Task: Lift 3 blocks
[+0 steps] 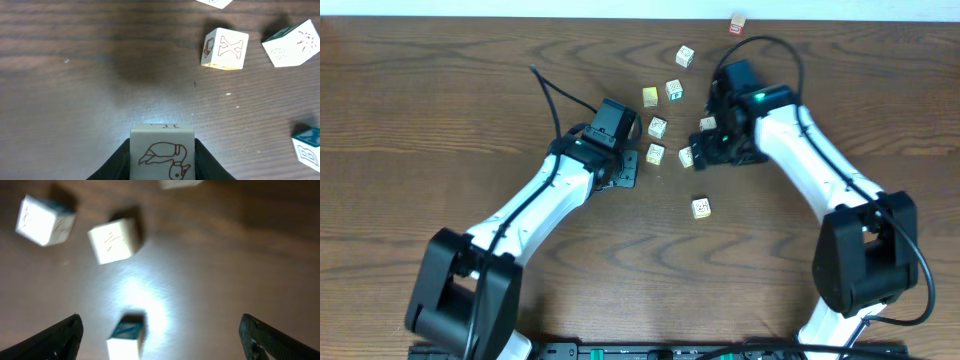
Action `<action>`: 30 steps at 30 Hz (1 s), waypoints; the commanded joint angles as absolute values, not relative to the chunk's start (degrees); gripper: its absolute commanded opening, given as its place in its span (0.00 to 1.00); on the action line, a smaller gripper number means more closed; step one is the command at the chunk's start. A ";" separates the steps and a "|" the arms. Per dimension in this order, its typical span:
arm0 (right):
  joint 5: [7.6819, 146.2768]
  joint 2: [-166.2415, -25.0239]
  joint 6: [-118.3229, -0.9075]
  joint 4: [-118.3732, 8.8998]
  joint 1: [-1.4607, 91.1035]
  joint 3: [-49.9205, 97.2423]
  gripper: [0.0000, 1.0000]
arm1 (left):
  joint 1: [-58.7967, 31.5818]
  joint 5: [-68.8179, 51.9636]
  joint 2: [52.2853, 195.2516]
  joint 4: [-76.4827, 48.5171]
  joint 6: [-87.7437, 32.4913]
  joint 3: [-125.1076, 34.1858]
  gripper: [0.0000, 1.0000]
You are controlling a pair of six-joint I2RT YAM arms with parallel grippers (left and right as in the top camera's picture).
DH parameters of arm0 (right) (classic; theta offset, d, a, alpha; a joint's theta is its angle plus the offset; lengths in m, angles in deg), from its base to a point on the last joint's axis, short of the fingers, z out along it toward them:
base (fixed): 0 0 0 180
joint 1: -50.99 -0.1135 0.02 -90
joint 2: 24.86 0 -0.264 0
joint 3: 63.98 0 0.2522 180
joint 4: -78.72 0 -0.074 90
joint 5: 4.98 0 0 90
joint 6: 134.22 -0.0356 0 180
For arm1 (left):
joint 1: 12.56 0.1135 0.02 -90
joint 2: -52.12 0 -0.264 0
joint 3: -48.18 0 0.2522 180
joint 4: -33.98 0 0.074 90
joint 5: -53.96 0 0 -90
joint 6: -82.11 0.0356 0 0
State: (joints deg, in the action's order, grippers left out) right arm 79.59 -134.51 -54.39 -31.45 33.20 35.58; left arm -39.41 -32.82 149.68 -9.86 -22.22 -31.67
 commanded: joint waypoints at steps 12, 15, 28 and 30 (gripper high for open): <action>76.42 -142.50 -44.34 -44.69 38.56 37.07 0.99 | -44.20 -38.04 141.05 -13.80 -42.98 -25.81 0.08; 76.62 -147.90 -44.36 -45.07 37.82 41.53 0.96 | -47.78 -38.17 141.05 -13.78 -45.34 -25.37 0.08; 77.71 -157.61 -44.58 -38.14 36.18 56.30 0.24 | -56.15 -41.96 141.83 -11.39 -50.48 -25.35 0.08; 77.71 -157.61 -44.58 -36.34 36.20 56.72 0.14 | -56.15 -41.93 141.99 -11.41 -51.02 -25.35 0.08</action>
State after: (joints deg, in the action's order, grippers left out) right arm 77.36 -156.71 -44.67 -37.70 36.75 55.19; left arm -56.17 -39.73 141.79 -11.39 -49.17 -25.86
